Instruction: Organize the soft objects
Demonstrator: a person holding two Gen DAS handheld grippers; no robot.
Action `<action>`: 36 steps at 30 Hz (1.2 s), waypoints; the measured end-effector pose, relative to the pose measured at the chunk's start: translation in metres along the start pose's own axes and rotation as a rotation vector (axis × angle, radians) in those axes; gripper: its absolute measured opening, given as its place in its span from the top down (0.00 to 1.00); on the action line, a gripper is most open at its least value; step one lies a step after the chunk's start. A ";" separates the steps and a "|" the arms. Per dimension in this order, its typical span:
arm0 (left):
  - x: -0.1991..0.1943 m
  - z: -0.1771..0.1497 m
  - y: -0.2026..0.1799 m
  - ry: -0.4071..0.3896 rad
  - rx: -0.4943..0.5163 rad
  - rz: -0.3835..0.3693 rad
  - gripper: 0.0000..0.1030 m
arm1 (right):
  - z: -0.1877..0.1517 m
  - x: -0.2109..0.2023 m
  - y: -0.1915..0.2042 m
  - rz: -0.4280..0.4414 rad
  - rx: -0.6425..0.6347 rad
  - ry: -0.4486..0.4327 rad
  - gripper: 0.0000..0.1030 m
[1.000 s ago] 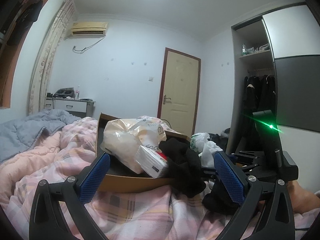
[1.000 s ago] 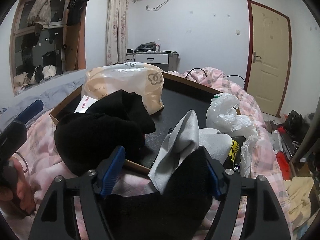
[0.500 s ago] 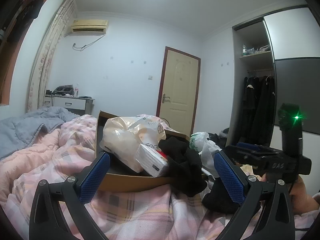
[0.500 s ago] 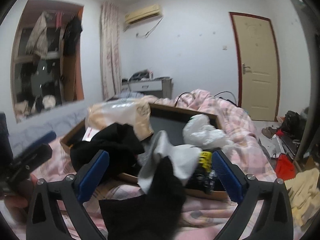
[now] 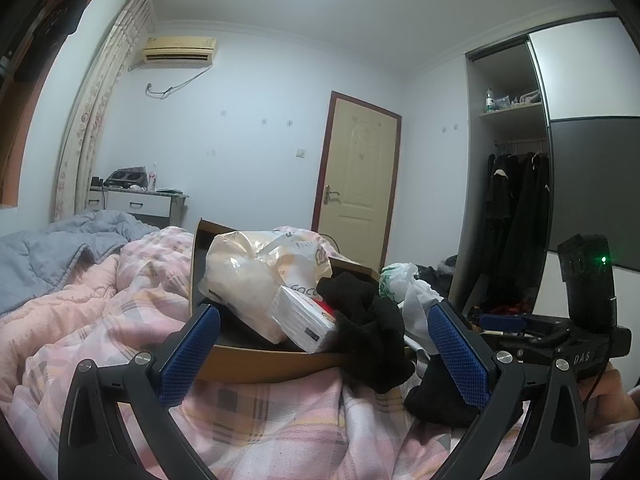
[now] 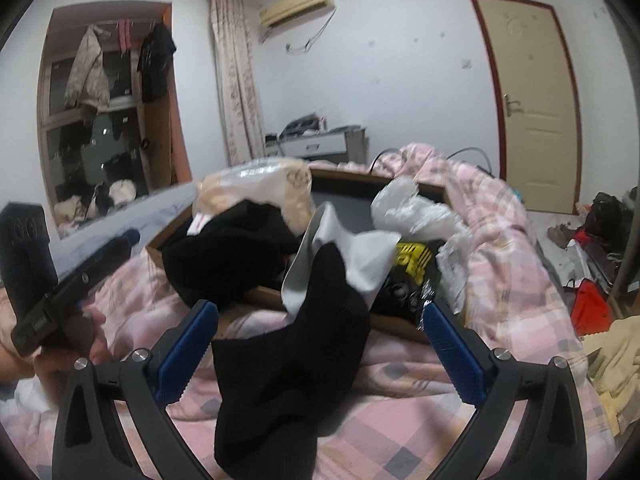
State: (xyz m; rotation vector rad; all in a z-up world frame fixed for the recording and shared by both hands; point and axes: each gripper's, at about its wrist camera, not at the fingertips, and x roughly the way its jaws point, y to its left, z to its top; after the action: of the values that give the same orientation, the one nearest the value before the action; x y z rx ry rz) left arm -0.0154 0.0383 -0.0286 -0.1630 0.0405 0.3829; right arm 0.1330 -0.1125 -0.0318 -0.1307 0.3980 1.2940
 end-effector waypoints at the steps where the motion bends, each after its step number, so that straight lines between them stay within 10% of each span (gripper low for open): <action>1: 0.000 0.000 0.000 0.001 -0.001 0.000 0.00 | -0.001 0.001 0.000 0.006 -0.004 0.008 0.01; 36: 0.001 0.000 0.001 0.005 -0.003 -0.002 0.00 | -0.016 0.011 0.013 0.013 -0.093 0.176 0.01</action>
State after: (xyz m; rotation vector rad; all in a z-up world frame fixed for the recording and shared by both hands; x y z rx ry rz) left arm -0.0151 0.0395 -0.0293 -0.1676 0.0449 0.3806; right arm 0.1198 -0.1039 -0.0485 -0.3229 0.4893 1.3190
